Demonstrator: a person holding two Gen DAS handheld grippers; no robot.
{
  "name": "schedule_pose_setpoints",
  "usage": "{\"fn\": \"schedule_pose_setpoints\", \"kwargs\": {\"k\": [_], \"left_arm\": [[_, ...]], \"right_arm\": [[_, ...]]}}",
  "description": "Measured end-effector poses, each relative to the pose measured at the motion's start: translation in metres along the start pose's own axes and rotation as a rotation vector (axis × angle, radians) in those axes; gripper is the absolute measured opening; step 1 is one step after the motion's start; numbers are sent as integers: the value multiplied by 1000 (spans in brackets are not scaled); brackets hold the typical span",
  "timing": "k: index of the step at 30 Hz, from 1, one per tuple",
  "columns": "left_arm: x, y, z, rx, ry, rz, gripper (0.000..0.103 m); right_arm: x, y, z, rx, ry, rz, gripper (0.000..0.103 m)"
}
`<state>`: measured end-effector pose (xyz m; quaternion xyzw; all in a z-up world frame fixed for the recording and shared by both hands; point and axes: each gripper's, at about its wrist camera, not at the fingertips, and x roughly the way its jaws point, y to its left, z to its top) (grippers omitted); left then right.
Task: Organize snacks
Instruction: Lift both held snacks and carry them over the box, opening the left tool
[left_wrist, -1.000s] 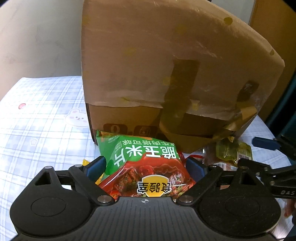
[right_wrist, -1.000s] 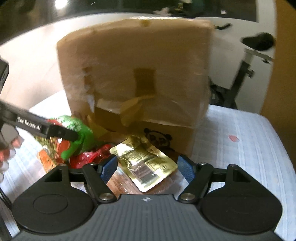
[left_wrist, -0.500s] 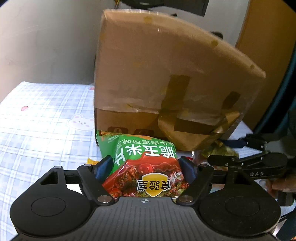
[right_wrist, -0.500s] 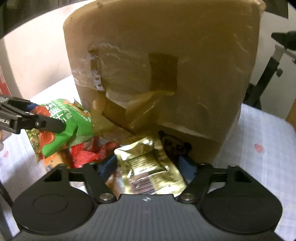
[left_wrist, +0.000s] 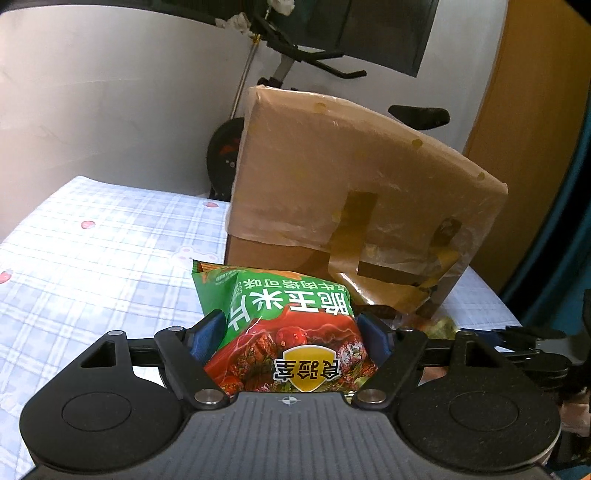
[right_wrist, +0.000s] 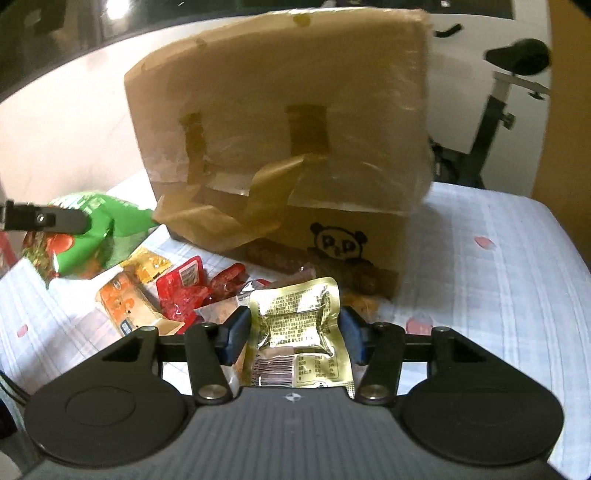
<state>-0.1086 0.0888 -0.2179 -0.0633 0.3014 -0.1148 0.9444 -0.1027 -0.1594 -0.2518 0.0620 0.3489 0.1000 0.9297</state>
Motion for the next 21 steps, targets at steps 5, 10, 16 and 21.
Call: {"fn": "schedule_pose_setpoints", "kwargs": {"k": [5,10,16,21], "left_arm": [[0,4,-3,-18,13,24,80],[-8,7,-2,-26,-12,34,80],[-21,4,8,-1,-73,34,80],[-39,-3,28,34,-152,1,80]], "right_arm": [[-15,-4,-4,72,-39,-3,55],[-29,-9,-2,107,-69,-4,55],[-46,-8,10,116,-133,2,55],[-66,-4,34,94,-217,22,55]]}}
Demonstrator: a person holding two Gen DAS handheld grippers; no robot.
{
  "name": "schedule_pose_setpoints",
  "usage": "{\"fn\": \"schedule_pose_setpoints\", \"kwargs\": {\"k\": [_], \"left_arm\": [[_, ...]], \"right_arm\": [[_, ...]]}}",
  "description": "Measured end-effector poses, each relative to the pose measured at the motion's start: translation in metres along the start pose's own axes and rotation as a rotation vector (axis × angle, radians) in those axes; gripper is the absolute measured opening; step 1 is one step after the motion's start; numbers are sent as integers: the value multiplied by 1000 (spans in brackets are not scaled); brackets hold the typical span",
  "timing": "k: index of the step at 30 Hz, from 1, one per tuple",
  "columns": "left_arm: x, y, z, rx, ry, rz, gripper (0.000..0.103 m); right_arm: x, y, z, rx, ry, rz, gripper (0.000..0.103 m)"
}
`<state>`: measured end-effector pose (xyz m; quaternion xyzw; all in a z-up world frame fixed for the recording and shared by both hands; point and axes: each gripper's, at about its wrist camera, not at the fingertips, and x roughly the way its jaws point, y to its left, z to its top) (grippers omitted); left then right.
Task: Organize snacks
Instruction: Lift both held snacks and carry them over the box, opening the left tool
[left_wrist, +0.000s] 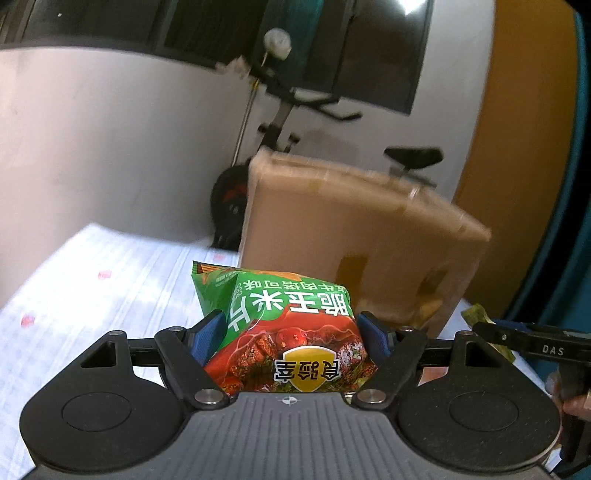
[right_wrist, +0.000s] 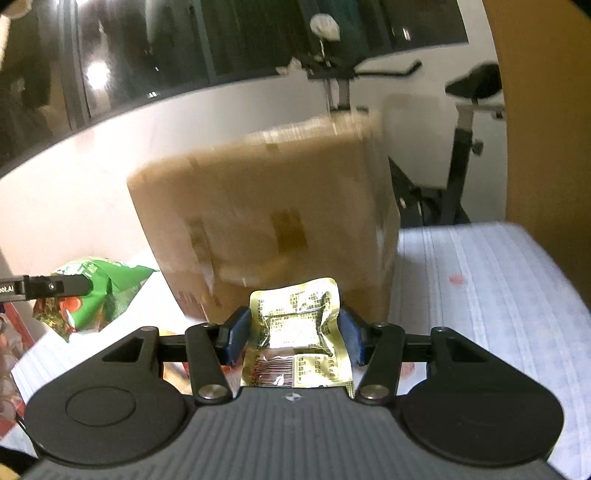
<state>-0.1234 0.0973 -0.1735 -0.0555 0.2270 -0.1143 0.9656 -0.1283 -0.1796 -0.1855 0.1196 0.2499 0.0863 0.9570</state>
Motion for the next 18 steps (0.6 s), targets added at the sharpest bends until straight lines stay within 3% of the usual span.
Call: {"fn": "schedule_pose_setpoints", "kwargs": {"k": [8,14,15,16,18], "left_arm": [[-19,-24,56,103,-160,-85,80],[9,-46,102,176,-209,-138,78],[18,-49,109,183,-214,-140,73],[28,-52,115,187,-212,-146,54],[51,-56,128,178,-182,-152,49]], "right_arm": [[-17,10,63,-45,-131,64,55],[-2,17,107,-120,-166,82,55],[5,18,114,-134,-164,79,55],[12,18,120,-147,-160,73,55],[27,18,128,-163,-148,65,55]]}}
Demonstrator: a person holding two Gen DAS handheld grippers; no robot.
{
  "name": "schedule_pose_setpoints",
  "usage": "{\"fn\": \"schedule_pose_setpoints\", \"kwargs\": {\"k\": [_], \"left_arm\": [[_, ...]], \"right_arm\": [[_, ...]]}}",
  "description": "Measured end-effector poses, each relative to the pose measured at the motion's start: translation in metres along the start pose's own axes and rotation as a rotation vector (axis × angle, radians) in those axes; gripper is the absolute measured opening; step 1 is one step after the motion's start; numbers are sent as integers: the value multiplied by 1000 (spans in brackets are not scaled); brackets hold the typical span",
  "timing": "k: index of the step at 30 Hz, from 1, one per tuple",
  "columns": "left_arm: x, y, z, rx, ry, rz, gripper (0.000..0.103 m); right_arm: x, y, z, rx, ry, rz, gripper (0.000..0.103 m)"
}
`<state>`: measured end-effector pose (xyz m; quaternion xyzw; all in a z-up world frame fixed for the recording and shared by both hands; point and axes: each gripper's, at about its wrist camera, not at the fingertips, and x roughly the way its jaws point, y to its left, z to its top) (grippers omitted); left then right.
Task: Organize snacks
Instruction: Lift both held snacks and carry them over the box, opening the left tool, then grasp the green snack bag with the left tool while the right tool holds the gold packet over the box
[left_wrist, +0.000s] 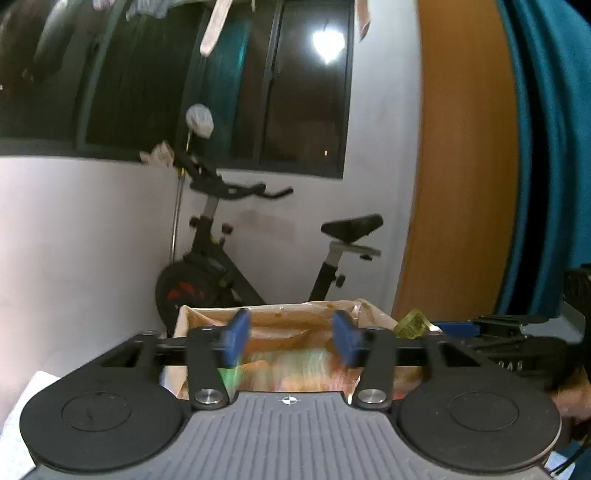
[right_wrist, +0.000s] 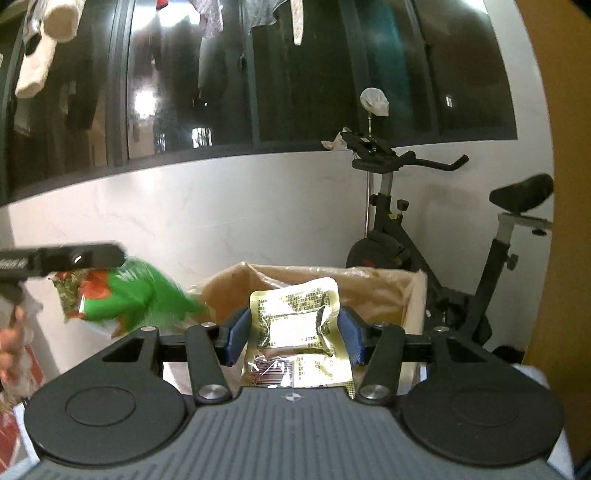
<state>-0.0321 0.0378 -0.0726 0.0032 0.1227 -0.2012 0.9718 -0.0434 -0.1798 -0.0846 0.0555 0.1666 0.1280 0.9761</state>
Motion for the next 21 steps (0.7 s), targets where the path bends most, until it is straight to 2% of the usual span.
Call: {"fn": "schedule_pose_setpoints", "kwargs": {"k": [2,4,6,8,9,10,13,16,18,21], "left_arm": [[27,4,-2,7,9,4,50],[51,7,-9,17,65,59,49],[62,17,-16,-49,116,81,48],[52,29,-21,-128,115,35,49],[46,32,-23,-135,122,37,54],[40,33,-26,-133,135,45,67],[12,36,-41,-126,130,44,88],[-7,41,-69,-123,175,32,95],[-8,48,-92,-138,252,27,95],[-3,54,-117,-242,343,72,95]], "right_arm": [[21,-5,2,4,31,-10,55],[40,-7,-2,-7,77,-38,54],[48,-12,-7,27,95,-30,54],[46,-13,-10,52,87,-22,54],[44,-14,-12,51,82,-15,54],[43,-14,-14,45,82,-12,54],[38,-15,-18,42,69,-14,54],[33,-15,-20,53,52,-6,54],[31,-13,-21,52,52,1,54],[30,-9,-21,42,53,2,54]]}}
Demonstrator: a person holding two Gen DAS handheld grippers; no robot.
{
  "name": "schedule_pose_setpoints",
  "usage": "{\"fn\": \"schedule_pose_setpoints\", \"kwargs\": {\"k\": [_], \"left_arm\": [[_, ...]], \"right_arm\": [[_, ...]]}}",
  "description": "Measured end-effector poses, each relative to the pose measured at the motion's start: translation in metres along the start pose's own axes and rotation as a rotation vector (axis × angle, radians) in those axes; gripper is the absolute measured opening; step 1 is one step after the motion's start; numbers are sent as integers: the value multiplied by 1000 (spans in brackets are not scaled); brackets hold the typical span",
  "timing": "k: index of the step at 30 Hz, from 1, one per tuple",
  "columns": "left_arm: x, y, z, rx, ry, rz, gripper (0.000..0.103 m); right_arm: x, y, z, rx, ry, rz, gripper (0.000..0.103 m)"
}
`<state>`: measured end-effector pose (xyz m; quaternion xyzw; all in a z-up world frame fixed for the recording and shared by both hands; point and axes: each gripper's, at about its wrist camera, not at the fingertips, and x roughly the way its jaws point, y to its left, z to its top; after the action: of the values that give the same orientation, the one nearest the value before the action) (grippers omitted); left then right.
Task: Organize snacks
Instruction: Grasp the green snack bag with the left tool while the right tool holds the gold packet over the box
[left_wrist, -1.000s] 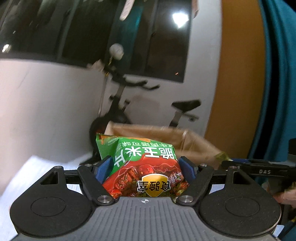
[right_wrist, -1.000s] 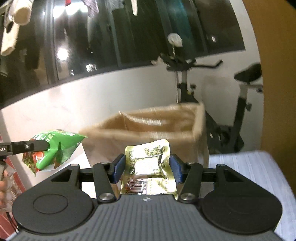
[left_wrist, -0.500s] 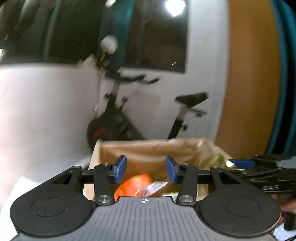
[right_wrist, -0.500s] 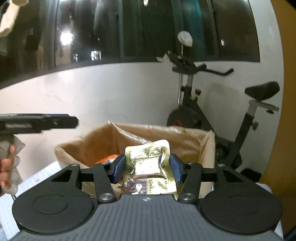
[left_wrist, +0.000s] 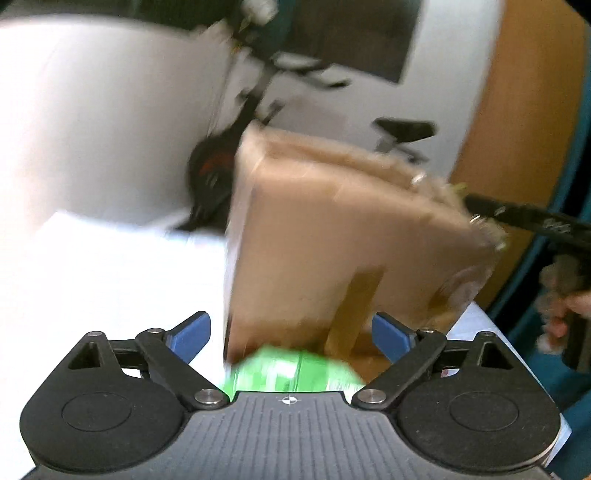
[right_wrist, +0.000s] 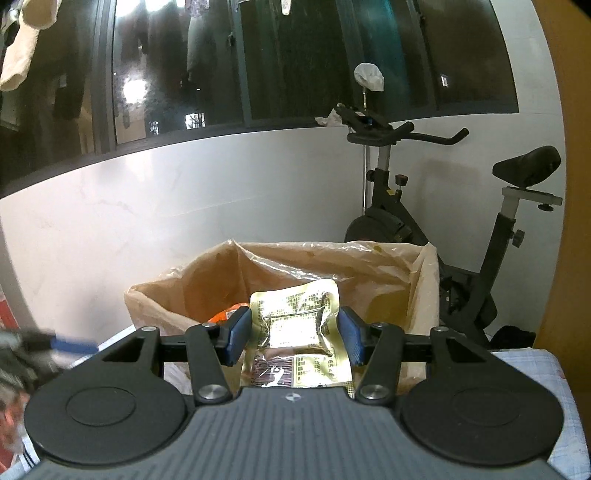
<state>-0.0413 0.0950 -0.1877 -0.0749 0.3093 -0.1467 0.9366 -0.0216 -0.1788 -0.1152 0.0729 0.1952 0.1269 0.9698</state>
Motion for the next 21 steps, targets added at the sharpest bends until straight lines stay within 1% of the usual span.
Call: {"fn": "schedule_pose_setpoints", "kwargs": {"k": [4,6,8,10,14,16,17,19,21], "left_arm": [[1,21,-19,-222,32,-5,95],[-1,25,-30,-285,54,-4,95],[1,26,-38,-313,70,-5,95],[8,26,-40,-345,84,15,95],[17,25,-40,-422,83,-14,95],[25,21,-37,-430,84,-17,97],[33,16,-36,-426,89,-2,97],[50,12,-37,-437,122,20,97],[62,17,-43,-482,159,27,97]], "right_arm": [[-5,5,-2,0,-7,12,54],[-5,7,-3,-13,-4,13,54],[-5,8,-3,-14,-4,14,54],[-4,8,-4,-4,-7,15,54],[-5,8,-8,11,-8,15,54],[-5,7,-9,17,-7,15,54],[-5,7,-10,20,-7,15,54],[-5,6,-10,25,-9,14,54],[-4,6,-8,25,-9,15,54]]}}
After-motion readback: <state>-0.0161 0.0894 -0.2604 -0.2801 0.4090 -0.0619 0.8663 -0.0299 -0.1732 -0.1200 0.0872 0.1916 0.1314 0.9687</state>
